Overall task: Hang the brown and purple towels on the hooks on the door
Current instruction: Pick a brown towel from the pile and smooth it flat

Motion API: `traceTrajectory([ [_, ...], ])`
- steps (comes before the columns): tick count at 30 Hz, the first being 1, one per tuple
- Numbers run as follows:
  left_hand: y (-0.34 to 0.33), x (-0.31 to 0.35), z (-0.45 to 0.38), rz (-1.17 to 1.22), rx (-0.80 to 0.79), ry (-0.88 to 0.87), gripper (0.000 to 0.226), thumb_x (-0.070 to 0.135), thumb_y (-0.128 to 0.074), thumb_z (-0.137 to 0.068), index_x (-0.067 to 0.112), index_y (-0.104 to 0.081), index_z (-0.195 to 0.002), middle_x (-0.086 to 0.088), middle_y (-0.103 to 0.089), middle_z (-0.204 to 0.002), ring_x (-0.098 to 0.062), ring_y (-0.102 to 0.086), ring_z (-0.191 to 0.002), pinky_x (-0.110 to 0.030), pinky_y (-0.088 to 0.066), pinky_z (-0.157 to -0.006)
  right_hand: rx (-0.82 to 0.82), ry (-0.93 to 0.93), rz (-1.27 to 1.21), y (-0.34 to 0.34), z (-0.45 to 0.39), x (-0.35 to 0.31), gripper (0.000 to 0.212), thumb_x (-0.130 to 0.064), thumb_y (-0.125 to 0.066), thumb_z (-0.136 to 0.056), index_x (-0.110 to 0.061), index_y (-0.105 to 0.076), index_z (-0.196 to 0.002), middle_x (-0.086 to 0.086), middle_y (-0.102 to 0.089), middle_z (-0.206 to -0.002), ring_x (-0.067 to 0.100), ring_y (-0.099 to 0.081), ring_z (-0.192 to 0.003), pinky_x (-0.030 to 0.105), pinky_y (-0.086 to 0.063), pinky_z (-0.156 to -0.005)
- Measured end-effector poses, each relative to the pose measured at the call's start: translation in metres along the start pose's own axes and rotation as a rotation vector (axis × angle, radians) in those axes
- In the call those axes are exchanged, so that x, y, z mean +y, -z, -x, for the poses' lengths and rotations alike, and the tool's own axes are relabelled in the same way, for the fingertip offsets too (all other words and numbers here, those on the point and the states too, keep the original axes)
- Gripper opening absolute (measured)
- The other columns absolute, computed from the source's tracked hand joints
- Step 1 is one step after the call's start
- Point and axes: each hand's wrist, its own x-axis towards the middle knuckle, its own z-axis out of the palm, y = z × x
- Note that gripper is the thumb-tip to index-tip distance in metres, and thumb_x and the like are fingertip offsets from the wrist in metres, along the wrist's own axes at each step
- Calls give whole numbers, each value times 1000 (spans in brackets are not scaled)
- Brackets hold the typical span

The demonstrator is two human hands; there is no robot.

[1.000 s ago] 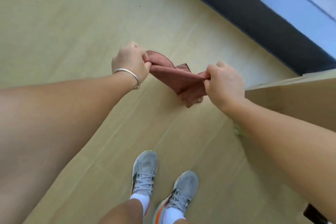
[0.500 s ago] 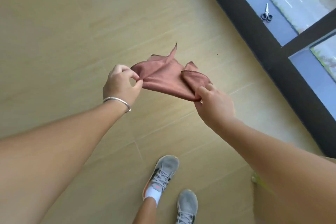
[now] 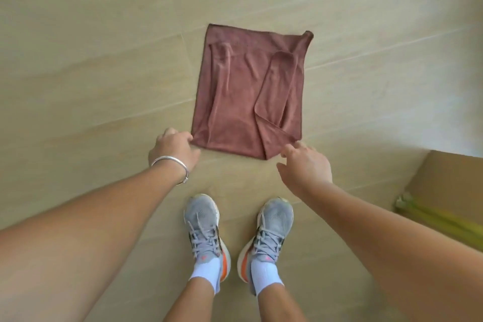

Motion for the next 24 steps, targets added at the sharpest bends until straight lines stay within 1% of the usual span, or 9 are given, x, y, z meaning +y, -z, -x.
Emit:
traceTrajectory([
  [4, -25, 7, -53, 61, 63, -89, 39, 42, -67, -82, 30, -61, -119, -4, -48, -130, -26, -46, -120, -39, -44, -88, 100, -46, -17, -23, -49, -3, 20, -27, -47, -90, -14, -56, -102, 6, -55, -103, 31, -54, -99, 38, -42, -74],
  [9, -30, 39, -142, 103, 249, -295, 42, 43, -69, -81, 30, -61, -121, -2, -51, -121, -27, -47, -115, -39, -43, -88, 258, -106, 9, -27, -143, 6, 40, -47, -55, -87, -14, -57, -111, 9, -52, -116, 31, -46, -112, 43, -45, -89],
  [12, -18, 63, -198, 94, 359, -437, 49, 40, -69, -82, 29, -55, -128, -2, -50, -122, -27, -45, -115, -41, -43, -89, 405, -15, 52, -13, -205, 15, 37, -40, -57, -86, -19, -55, -116, 8, -49, -121, 31, -42, -115, 42, -41, -92],
  [13, -12, 72, -217, 93, 373, -470, 52, 41, -69, -82, 29, -54, -130, -2, -50, -124, -27, -45, -116, -41, -42, -91, 404, 38, 79, -4, -225, 19, 40, -36, -60, -85, -21, -53, -121, 7, -48, -124, 30, -41, -117, 41, -40, -94],
  [15, 3, 86, -252, 40, 335, -522, 54, 46, -68, -81, 29, -53, -130, -2, -48, -126, -28, -43, -119, -41, -41, -97, 304, 147, 141, 15, -262, 25, 49, -29, -64, -83, -25, -49, -130, 4, -50, -128, 28, -40, -122, 40, -38, -96],
  [17, 11, 94, -280, -76, 281, -555, 49, 51, -68, -79, 29, -59, -122, -1, -49, -126, -27, -43, -119, -41, -39, -101, 219, 239, 244, 30, -289, 27, 43, -25, -62, -83, -26, -53, -125, 0, -58, -120, 25, -45, -117, 38, -39, -90],
  [19, 13, 95, -299, -141, 270, -571, 41, 52, -73, -74, 28, -65, -107, 1, -51, -121, -25, -44, -116, -40, -40, -99, 193, 266, 378, 37, -307, 27, 33, -17, -57, -83, -26, -56, -115, -1, -64, -108, 24, -53, -107, 33, -37, -80],
  [22, 16, 99, -315, -193, 272, -597, 25, 47, -78, -71, 29, -63, -81, 5, -53, -112, -22, -48, -111, -34, -42, -91, 191, 265, 558, 37, -313, 31, 23, -12, -54, -87, -23, -61, -106, -1, -64, -98, 23, -57, -101, 35, -43, -86],
  [24, 31, 102, -314, -211, 225, -597, 24, 44, -79, -71, 30, -60, -70, 4, -60, -103, -23, -54, -102, -35, -47, -87, 259, 273, 565, 43, -304, 36, 24, -11, -52, -88, -23, -64, -104, -1, -63, -99, 22, -55, -102, 36, -44, -87],
])
